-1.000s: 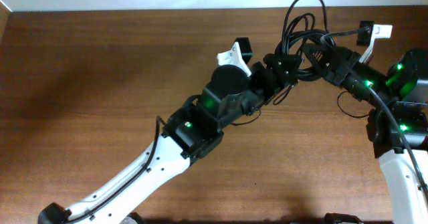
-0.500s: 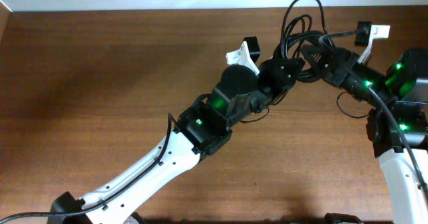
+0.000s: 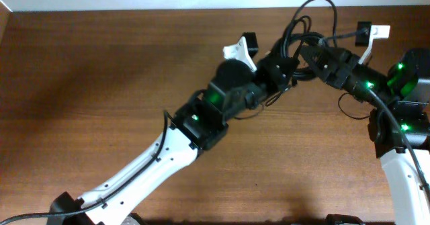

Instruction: Untangle cables

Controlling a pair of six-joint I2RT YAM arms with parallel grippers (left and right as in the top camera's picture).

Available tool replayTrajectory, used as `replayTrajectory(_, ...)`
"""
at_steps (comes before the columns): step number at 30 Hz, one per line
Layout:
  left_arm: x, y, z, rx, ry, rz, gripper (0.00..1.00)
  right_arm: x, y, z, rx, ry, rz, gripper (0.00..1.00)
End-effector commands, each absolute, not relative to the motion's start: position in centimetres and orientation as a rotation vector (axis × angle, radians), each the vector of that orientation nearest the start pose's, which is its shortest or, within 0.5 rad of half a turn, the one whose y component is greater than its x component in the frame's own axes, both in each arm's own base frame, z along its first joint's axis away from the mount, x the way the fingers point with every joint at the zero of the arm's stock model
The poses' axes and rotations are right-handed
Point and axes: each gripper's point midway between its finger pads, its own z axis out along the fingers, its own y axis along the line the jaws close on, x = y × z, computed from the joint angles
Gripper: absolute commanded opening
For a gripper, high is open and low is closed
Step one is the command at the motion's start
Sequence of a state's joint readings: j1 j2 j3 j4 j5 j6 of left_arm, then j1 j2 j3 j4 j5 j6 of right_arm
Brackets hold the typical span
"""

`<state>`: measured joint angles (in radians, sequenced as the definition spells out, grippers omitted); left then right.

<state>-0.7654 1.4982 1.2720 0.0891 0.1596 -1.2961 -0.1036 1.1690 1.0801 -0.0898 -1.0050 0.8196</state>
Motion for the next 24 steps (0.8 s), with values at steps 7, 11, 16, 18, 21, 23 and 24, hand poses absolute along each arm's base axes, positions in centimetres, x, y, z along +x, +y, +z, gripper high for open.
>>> replayTrajectory(7,33.5,-33.3,32.8,0.236,2.055,-1.497,0.00,32.0,12.0,33.6,-0.176,1.959,1.282,0.86)
replayTrajectory(11,32.2,-31.6,28.2,0.395,2.213,-1.349,0.00,31.2,12.2,32.5,-0.250,1.985,1.256,0.84)
replayTrajectory(16,31.2,-31.5,27.2,0.439,2.257,-1.350,0.00,30.1,12.4,31.3,-0.358,1.996,1.205,0.75)
replayTrajectory(18,30.6,-31.8,27.4,0.472,2.251,-1.386,0.00,29.7,12.4,30.5,-0.403,2.008,1.178,0.74)
replayTrajectory(21,29.9,-32.0,27.7,0.543,2.226,-1.413,0.00,29.8,11.6,28.8,-0.367,2.085,1.096,0.75)
replayTrajectory(23,29.7,-32.1,27.8,0.563,2.220,-1.423,0.00,29.9,11.5,28.6,-0.357,2.096,1.080,0.73)
replayTrajectory(24,29.6,-32.1,27.8,0.565,2.220,-1.426,0.00,29.9,11.5,28.6,-0.365,2.093,1.075,0.72)
